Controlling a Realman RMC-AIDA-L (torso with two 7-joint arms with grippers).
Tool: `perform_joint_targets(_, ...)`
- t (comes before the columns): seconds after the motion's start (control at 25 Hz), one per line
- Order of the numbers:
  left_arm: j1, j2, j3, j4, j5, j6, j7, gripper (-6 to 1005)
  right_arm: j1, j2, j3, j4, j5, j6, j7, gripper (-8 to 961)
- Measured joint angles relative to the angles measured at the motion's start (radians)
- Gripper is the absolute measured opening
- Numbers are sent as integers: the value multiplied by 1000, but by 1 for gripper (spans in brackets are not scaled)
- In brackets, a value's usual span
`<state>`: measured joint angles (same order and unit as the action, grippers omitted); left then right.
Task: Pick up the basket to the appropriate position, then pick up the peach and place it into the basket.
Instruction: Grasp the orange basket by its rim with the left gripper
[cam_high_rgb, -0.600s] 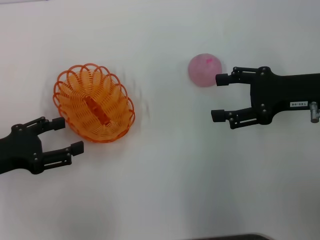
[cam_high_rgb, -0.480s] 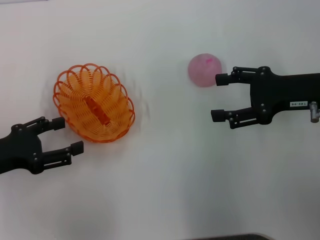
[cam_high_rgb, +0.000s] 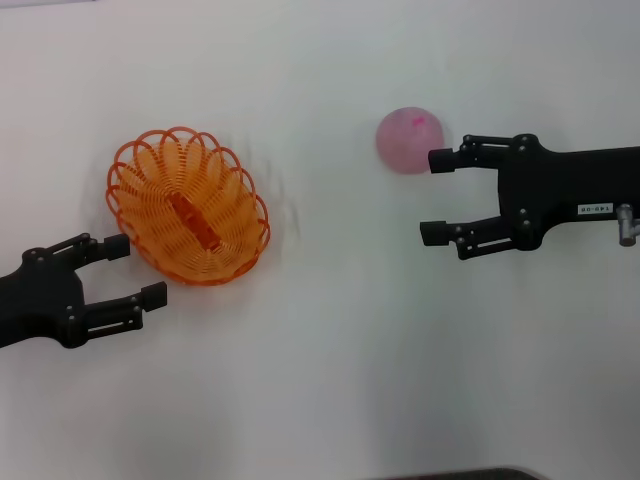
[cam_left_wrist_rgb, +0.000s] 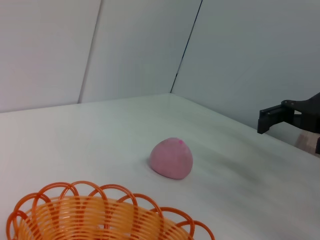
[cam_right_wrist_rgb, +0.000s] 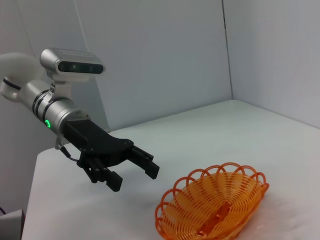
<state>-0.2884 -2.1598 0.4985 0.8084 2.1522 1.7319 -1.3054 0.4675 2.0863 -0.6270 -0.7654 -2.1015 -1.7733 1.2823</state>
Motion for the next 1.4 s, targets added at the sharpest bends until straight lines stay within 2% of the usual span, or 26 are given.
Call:
perform_joint_targets(0.36,-13,2,-1,25,-3,12,-12,872,-4,0,0,2,0,0,-2,947)
perform_joint_targets(0.72,-85,-1,-12,23,-29,2,-14,871,-2,1,0,25,6,0,-24,947)
perform_joint_targets(1.2,-193,-2,-2,-48,-107,-204,0,872,0,2,-4,30,6,0,-29,947)
perform_joint_targets(1.4,-213,-3,0,-76,-146,-282,11,872,0,2,-5,51,2,1,-38,947)
